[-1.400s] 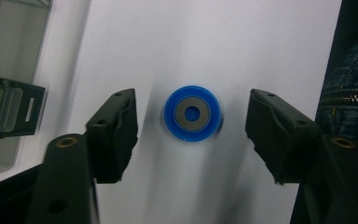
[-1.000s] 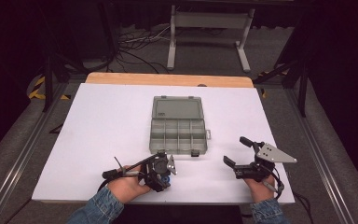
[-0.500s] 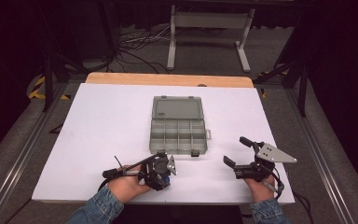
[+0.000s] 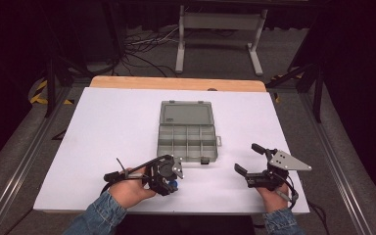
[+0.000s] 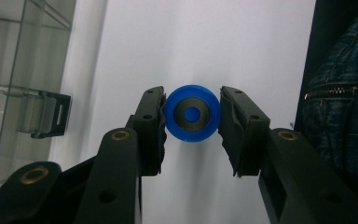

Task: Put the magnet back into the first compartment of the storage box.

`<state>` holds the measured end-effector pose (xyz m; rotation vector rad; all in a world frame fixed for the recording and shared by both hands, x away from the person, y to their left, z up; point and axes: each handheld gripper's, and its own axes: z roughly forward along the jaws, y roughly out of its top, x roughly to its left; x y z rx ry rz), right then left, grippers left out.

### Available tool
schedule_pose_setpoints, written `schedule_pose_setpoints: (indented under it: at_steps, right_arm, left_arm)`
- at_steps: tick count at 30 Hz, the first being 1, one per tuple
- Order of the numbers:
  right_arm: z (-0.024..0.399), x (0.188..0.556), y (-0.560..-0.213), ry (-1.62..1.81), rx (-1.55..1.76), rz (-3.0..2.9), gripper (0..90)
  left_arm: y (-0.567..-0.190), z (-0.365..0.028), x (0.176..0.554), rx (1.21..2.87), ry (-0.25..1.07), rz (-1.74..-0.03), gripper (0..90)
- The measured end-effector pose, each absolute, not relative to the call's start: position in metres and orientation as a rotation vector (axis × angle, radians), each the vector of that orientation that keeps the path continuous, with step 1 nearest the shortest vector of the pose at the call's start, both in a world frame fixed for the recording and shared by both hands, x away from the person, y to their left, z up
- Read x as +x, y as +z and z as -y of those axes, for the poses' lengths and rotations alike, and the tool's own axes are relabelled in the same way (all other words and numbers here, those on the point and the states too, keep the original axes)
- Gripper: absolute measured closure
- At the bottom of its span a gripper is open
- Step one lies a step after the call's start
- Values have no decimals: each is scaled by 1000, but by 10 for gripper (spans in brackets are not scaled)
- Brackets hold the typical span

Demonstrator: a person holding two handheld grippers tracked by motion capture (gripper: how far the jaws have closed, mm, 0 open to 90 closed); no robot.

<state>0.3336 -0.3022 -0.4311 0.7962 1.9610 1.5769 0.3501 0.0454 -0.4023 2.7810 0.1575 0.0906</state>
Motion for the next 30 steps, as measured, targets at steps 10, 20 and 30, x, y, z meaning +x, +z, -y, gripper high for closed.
schedule_pose_setpoints:
  at_steps: [10, 20, 30]
  right_arm:
    - [302, 334, -431, 1576, 798, -1962, 36]
    - [302, 334, -431, 1572, 801, -1965, 36]
    - [303, 334, -431, 1572, 798, -1968, 36]
  left_arm:
    - [-392, -47, 352, 2773, 103, -144, 621]
    - [-384, -50, 357, 2758, 128, -147, 621]
    - [-370, -54, 375, 2728, 163, -201, 621]
